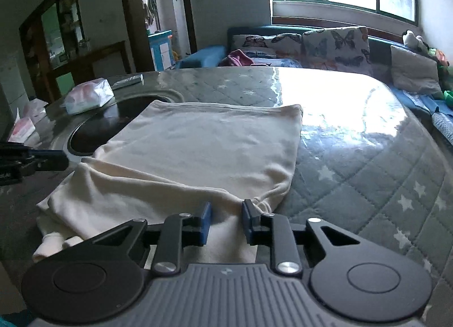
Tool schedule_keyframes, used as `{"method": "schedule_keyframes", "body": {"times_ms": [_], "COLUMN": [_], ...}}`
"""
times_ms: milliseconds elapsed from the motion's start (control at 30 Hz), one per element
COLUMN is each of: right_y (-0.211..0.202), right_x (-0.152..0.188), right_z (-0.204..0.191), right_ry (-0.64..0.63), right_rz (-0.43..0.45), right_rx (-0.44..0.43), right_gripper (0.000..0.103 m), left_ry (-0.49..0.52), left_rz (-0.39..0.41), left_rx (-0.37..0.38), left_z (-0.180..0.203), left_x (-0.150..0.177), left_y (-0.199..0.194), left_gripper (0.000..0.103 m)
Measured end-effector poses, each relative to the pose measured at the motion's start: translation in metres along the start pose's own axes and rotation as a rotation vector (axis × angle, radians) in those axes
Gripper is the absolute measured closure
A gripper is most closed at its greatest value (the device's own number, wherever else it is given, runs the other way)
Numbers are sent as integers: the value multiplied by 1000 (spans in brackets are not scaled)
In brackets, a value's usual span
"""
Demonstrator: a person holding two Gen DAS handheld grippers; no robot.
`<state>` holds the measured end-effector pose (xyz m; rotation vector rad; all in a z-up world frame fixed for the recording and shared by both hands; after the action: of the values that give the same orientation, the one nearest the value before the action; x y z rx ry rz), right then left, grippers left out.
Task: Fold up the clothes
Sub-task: 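Smooth the folded sweatshirt with both grippers open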
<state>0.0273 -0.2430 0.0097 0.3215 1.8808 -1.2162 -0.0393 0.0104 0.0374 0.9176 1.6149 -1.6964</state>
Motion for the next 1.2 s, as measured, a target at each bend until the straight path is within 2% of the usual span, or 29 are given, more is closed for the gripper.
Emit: {"method": "schedule_keyframes", "body": {"times_ms": [200, 400, 600, 733, 833, 1067, 1200], "right_y": [-6, 14, -3, -14, -16, -36, -30], "right_x": [-11, -7, -9, 3, 15, 20, 30], "right_z": [-6, -4, -10, -18, -19, -24, -25], "right_ry": [-14, -24, -68, -114, -144, -148, -147], "right_rz": [35, -1, 18, 1, -21, 11, -13], "right_rx": [-10, -10, -15, -33, -8, -2, 1], "right_gripper": [82, 82, 82, 82, 81, 80, 80], "left_ry": [59, 96, 98, 115, 127, 136, 145], "left_rz": [-34, -60, -48, -40, -53, -48, -51], "left_rx": [70, 61, 64, 87, 85, 78, 71], "left_z": [20, 22, 23, 28, 29, 27, 26], "left_x": [-1, 8, 8, 10, 14, 18, 26], "left_y": [24, 45, 38, 33, 34, 26, 25], "left_gripper": [95, 93, 91, 91, 91, 88, 87]}}
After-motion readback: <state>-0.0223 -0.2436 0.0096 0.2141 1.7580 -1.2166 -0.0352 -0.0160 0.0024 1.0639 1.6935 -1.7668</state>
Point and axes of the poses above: each gripper's, at about its wrist camera, not at the fingertips, and y roughly the way its jaws point, z to its right, x to its underside, the point moved 3 cm from there along y, roughly the way its jaws point, and after that the axes turned 5 degrees about -x, right-handed, at the moved point
